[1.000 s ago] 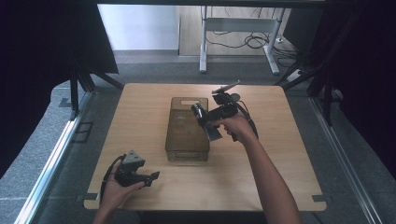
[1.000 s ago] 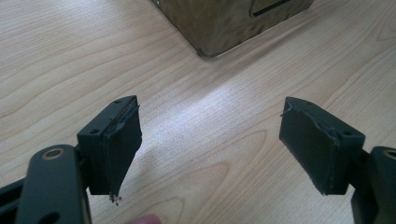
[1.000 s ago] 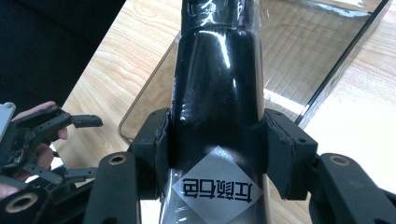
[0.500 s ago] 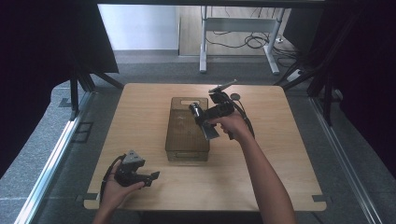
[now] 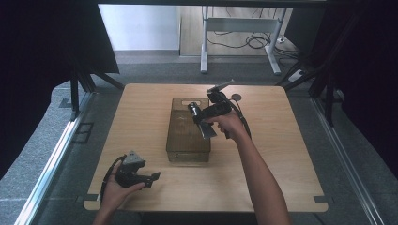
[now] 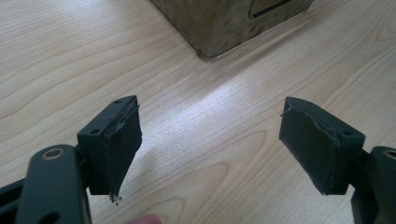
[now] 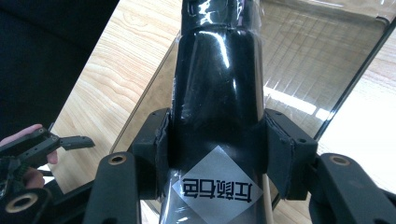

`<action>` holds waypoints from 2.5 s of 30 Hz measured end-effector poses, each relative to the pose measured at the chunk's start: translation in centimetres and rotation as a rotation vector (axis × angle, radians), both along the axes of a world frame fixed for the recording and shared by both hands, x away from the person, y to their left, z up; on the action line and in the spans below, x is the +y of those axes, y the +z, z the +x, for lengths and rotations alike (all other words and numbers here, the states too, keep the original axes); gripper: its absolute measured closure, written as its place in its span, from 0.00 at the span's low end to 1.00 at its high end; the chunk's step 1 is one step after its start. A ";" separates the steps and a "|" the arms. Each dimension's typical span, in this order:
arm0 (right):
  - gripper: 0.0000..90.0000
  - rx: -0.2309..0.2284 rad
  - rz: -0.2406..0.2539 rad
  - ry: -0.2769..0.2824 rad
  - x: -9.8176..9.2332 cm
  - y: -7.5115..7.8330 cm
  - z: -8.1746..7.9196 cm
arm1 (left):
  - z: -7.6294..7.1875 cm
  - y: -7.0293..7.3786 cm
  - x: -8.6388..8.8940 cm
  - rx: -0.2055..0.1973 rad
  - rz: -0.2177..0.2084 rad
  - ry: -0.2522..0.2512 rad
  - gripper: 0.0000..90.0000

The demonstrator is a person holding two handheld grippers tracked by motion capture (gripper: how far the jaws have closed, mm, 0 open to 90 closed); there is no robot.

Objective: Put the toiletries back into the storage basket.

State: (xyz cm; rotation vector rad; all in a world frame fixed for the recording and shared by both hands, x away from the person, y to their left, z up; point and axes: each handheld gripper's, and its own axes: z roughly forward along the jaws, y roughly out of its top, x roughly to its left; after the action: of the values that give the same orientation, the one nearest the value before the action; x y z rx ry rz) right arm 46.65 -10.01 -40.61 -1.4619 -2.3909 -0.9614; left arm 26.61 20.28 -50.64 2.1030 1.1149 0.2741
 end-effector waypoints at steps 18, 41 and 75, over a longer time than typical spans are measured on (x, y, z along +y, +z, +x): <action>0.52 0.026 -0.014 -0.009 2.8 -1.1 1.0 | 0.0 0.0 0.1 0.001 -0.003 -0.003 0.24; 0.52 0.047 -0.022 -0.028 4.7 -2.2 1.9 | 0.0 0.0 0.1 0.002 0.000 -0.005 0.24; 0.52 0.102 -0.065 -0.097 6.5 -4.4 1.3 | 0.0 0.0 -0.1 -0.003 -0.003 -0.020 0.23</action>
State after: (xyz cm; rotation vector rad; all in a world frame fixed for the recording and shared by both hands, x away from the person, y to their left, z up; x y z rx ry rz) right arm 47.96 -3.49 -44.98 -1.6219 -2.3189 -0.8147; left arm 26.62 20.15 -50.61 2.1090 1.0911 0.2655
